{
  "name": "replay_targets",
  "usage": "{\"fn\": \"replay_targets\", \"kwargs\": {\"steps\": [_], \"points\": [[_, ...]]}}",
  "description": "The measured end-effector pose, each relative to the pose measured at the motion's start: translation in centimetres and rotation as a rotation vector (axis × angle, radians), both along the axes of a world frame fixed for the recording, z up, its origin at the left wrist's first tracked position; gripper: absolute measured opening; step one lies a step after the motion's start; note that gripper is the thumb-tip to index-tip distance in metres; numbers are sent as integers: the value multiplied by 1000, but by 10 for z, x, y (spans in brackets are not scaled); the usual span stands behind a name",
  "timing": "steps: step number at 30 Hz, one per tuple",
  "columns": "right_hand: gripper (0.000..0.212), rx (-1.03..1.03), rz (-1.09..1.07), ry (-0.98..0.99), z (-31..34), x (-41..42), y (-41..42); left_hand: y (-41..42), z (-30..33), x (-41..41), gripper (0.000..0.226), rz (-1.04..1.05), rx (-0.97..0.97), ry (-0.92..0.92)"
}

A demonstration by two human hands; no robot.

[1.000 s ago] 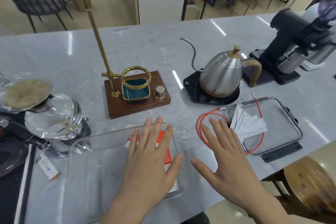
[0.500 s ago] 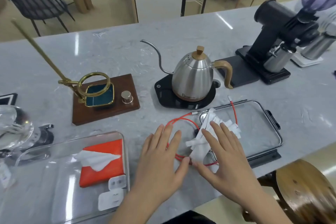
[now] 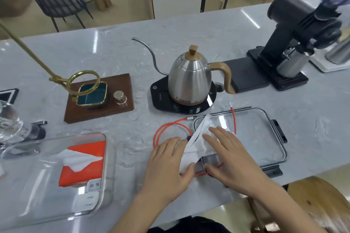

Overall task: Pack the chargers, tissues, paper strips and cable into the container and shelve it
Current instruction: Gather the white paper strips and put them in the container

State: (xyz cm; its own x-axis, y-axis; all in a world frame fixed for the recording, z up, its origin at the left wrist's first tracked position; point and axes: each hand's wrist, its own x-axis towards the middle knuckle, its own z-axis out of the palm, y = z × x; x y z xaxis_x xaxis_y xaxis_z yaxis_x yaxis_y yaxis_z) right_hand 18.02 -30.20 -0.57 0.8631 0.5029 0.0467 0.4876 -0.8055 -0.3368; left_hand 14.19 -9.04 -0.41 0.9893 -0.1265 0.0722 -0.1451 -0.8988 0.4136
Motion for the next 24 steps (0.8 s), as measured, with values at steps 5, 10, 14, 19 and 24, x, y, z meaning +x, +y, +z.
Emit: {"fn": "replay_targets", "kwargs": {"steps": [5, 10, 14, 19, 24], "points": [[71, -22, 102, 13, -1, 19, -3, -14, 2, 5, 58, 20, -45, 46], [74, -72, 172, 78, -10, 28, 5, -22, -2, 10, 64, 43, -57, 92], [72, -88, 178, 82, -16, 28, 4, -25, -8, 11, 62, 33, -38, 130], [71, -59, 175, -20, -18, 31, 6, -27, -13, 11, 55, 43, -48, 148], [61, 0, 129, -106, -23, 31, 9, -29, -15, 8, 55, 41, -58, 137]]}}
